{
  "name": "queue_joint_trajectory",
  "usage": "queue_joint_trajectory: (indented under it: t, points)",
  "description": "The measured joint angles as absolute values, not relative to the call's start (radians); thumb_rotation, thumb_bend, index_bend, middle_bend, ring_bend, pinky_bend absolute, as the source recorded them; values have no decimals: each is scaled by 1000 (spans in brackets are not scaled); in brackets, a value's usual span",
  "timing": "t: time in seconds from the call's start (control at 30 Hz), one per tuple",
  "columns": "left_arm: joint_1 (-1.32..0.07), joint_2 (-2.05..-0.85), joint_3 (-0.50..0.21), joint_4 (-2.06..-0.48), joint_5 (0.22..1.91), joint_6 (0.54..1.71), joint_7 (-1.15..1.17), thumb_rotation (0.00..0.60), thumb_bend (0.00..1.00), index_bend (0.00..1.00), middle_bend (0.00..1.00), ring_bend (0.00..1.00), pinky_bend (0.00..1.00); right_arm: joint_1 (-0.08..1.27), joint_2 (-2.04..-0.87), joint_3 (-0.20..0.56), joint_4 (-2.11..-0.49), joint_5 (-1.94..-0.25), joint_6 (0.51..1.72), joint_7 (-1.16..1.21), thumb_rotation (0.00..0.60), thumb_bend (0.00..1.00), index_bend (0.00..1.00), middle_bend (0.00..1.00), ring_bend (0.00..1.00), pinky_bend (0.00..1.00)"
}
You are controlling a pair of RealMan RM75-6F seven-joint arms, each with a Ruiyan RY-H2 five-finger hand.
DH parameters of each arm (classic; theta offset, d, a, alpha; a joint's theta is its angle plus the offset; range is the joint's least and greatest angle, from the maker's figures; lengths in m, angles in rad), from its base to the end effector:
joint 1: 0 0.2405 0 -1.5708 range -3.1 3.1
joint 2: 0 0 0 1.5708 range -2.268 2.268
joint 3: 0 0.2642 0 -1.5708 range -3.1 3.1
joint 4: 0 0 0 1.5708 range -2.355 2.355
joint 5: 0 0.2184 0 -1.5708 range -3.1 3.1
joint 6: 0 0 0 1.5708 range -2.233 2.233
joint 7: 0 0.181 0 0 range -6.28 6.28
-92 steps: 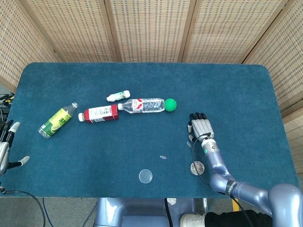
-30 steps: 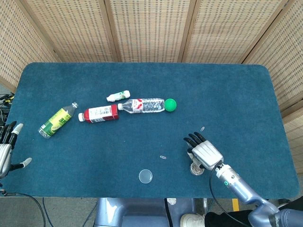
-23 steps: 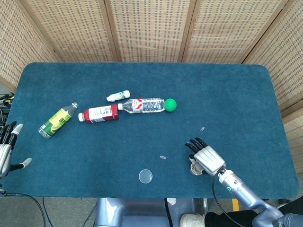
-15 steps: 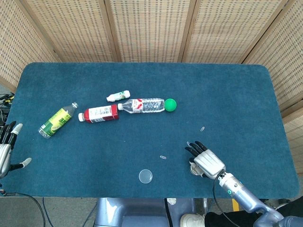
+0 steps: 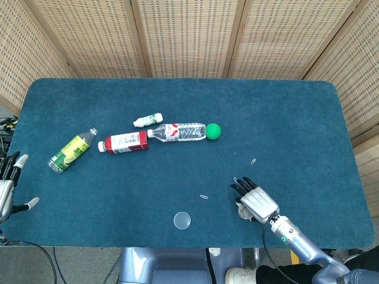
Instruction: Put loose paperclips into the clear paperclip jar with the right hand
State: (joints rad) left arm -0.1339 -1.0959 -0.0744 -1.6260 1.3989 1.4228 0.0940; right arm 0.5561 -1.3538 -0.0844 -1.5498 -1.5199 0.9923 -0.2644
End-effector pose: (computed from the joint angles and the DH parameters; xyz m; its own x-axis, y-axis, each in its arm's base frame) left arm -0.3274 0.2401 0.1622 0.4744 0.0238 0.8800 0.8790 0.0421 -0.4750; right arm -0.2257 -0.2864 -0.0206 0.6662 -0.2996 0.6829 -0.6996 -0.5684 0.4331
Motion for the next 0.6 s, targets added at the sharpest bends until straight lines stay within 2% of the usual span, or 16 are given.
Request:
queue_joint_trajectory:
  t: [0.13, 0.27, 0.33, 0.6]
  points:
    - [-133, -1097, -74, -1626, 1399, 1424, 95, 600, 0, 0, 0, 0, 0, 553, -1351, -83, -1550, -1516, 987, -266, 600, 510, 635, 103, 0, 0]
    - [-133, -1098, -74, -1627, 1399, 1425, 99, 600, 0, 0, 0, 0, 0, 549, -1351, -83, -1548, -1520, 988, -265, 600, 371, 583, 103, 0, 0]
    - [-134, -1098, -74, -1626, 1399, 1424, 100, 600, 0, 0, 0, 0, 0, 549, -1350, -83, -1548, -1522, 988, -265, 600, 331, 562, 103, 0, 0]
    - [-134, -1100, -72, -1626, 1399, 1422, 103, 600, 0, 0, 0, 0, 0, 544, -1352, -79, -1541, -1533, 995, -271, 600, 322, 544, 104, 0, 0]
